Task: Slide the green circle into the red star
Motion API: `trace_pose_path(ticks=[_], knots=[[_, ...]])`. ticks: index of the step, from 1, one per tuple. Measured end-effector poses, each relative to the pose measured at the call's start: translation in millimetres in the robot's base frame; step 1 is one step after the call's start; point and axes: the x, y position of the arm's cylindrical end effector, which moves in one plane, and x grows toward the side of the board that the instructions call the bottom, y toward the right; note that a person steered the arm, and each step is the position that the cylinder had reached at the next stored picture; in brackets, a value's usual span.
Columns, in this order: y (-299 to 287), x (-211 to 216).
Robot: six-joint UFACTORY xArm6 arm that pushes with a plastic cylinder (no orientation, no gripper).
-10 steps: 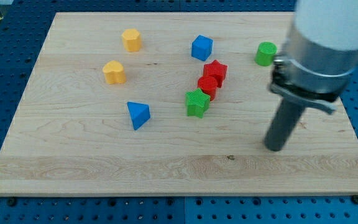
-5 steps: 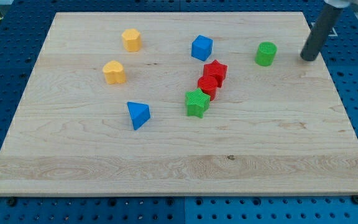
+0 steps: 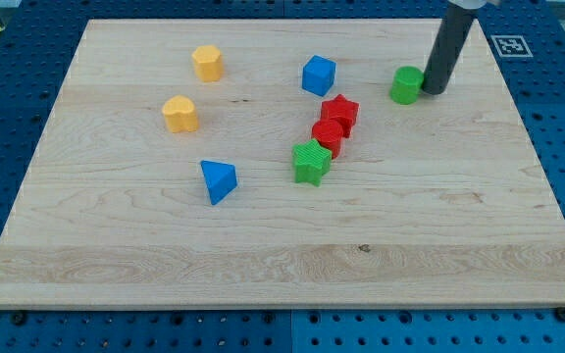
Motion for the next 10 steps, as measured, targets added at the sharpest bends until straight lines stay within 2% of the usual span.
trace_pose_path(ticks=[6,7,10], knots=[[-71,-17],[-81,-37],[-110,-23]])
